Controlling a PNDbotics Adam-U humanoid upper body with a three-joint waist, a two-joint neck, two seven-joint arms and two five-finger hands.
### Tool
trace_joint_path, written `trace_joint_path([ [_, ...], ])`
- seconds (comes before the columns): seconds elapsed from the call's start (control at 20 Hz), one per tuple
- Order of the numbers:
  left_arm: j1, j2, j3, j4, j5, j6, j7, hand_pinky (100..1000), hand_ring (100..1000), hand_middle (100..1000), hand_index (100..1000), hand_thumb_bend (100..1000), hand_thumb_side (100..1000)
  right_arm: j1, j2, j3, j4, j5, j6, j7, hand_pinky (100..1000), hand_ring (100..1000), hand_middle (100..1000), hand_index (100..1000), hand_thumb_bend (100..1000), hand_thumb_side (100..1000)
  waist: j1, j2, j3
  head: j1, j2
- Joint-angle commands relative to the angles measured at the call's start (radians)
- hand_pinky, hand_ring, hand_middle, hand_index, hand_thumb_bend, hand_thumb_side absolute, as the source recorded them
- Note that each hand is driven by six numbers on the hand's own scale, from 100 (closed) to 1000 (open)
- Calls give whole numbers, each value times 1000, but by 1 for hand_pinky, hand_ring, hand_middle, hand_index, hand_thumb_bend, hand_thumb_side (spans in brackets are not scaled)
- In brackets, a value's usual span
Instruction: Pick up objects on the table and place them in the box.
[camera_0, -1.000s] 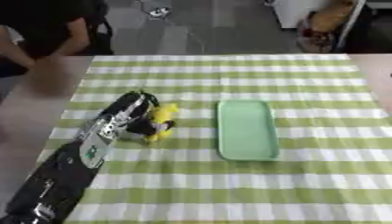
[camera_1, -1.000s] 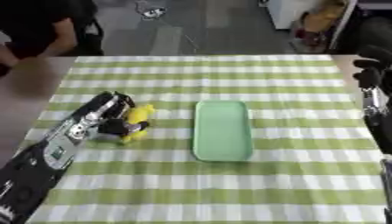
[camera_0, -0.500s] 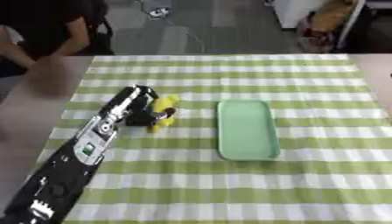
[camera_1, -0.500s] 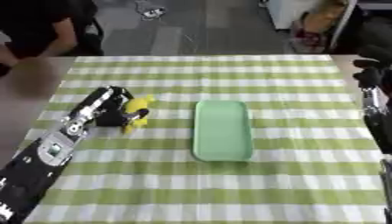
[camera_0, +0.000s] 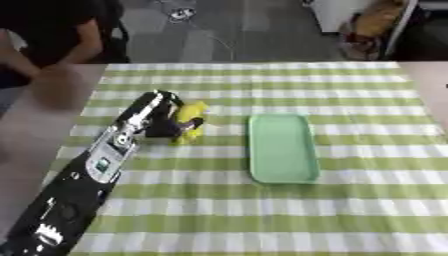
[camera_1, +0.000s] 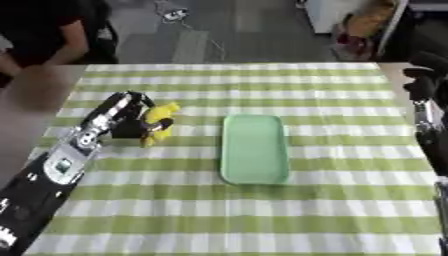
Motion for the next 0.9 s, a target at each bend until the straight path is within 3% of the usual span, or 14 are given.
trace_joint_path([
  [0.05, -50, 4, -5, -31, -7, -2, -13, 100, 100, 177, 294, 491, 423, -13, -12, -3, -9, -3, -2, 3, 694, 765, 780, 867, 208, 827, 1, -13, -1, 3, -5],
  [0.9, -150, -36, -37, -54, -37, -11, -64, 100, 100, 179, 296, 493, 414, -15, -9, -3, -8, -5, -4, 4, 694, 765, 779, 868, 209, 828, 5, -14, -4, 5, -8],
])
